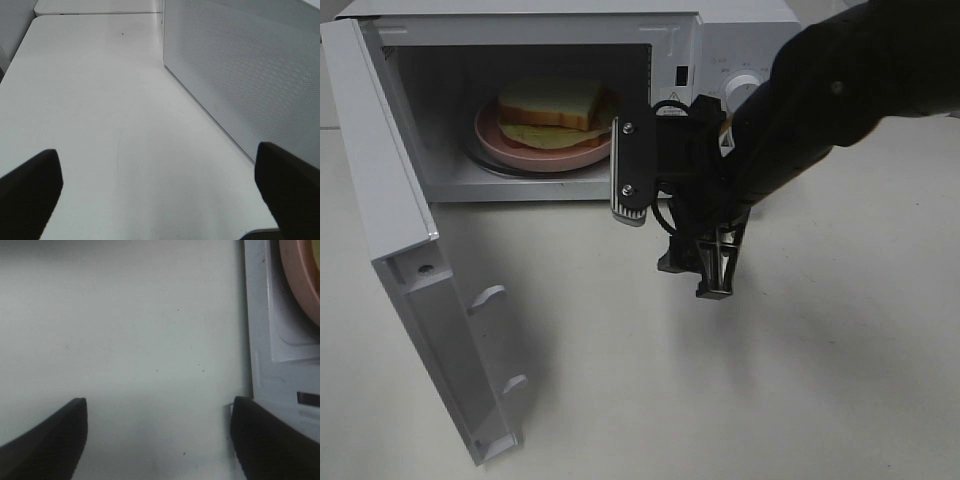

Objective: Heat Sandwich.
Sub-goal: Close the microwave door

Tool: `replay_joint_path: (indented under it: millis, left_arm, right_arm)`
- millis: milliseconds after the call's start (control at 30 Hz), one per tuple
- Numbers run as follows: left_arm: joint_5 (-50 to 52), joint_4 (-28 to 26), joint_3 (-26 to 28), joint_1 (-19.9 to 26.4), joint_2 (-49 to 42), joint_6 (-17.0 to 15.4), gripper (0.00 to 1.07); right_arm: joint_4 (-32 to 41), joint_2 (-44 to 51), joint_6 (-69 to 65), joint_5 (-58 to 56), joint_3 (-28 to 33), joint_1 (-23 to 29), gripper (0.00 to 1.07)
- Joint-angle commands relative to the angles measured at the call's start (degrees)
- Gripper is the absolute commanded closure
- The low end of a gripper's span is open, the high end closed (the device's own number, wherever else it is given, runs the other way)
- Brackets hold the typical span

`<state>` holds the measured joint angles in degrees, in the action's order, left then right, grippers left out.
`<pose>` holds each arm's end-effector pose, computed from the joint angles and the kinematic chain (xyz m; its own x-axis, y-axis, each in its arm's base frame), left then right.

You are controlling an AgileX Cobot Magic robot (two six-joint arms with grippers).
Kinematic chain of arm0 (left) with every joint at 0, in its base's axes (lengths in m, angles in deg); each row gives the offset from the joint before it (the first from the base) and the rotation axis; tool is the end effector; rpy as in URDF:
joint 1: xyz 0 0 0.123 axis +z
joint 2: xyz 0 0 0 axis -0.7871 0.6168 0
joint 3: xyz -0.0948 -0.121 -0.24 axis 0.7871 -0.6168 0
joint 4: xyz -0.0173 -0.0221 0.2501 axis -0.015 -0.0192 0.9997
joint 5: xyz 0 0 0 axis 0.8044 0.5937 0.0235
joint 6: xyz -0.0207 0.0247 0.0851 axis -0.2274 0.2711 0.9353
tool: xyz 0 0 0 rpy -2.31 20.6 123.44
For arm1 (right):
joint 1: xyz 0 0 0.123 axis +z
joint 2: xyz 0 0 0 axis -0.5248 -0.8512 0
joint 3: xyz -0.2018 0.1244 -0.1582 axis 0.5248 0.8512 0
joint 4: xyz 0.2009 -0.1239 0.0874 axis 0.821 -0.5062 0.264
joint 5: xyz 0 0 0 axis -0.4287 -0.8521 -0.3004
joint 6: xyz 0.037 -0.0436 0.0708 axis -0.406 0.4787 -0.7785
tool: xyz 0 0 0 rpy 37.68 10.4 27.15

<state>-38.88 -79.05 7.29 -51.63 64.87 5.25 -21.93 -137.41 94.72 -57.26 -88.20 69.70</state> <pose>-0.0049 -0.0063 0.2781 -0.4384 0.0092 -0.8987 0.0615 0.9979 -0.0198 0.2715 0.2099 0.2061 0.1172 -0.9302 -0.3478 -0.8624 0.0783 -0.5001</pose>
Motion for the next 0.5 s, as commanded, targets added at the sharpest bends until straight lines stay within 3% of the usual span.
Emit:
replay_joint_path:
  millis: [33,500]
  left_arm:
    - [0.46,-0.17,-0.23,0.17,-1.60,-0.29,0.01]
    - [0.46,-0.17,-0.23,0.17,-1.60,-0.29,0.01]
  right_arm:
    - [0.52,5.04,-6.13,-1.20,3.95,0.17,0.31]
    - [0.57,14.84,-28.25,-17.02,5.67,0.17,0.31]
